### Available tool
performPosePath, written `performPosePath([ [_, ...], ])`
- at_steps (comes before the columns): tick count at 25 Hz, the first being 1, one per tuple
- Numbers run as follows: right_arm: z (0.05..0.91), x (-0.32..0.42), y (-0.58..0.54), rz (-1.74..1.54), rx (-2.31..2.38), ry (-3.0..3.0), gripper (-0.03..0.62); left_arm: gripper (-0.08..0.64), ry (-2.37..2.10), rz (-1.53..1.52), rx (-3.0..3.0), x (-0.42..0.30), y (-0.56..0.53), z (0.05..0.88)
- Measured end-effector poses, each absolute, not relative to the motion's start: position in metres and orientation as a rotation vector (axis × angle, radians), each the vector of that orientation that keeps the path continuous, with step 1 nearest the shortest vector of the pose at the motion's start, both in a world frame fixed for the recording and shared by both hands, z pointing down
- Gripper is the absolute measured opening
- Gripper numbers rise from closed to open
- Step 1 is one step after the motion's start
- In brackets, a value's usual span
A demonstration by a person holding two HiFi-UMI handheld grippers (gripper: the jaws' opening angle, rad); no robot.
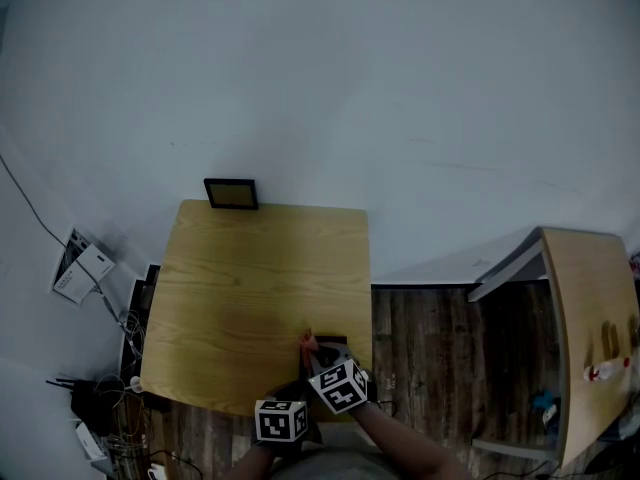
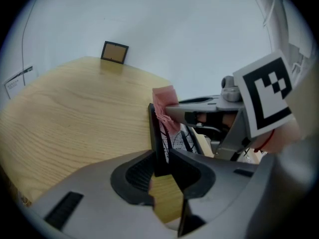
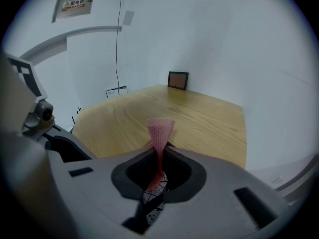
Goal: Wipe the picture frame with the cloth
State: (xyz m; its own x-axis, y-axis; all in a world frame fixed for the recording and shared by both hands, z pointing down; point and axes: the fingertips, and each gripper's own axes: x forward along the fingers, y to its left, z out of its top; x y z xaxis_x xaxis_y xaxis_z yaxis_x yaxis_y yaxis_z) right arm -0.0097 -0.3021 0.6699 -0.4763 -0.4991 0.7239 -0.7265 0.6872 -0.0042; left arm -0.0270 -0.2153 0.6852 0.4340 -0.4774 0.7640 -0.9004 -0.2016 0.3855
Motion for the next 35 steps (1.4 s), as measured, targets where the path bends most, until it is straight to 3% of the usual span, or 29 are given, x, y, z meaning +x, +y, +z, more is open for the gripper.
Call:
performPosePath([
  [35, 0.680, 0.040, -0.301, 0.366, 0.985, -2.051, 0.018, 0.087, -1.201, 0.602, 1.813, -0.028, -0.215, 0.687],
])
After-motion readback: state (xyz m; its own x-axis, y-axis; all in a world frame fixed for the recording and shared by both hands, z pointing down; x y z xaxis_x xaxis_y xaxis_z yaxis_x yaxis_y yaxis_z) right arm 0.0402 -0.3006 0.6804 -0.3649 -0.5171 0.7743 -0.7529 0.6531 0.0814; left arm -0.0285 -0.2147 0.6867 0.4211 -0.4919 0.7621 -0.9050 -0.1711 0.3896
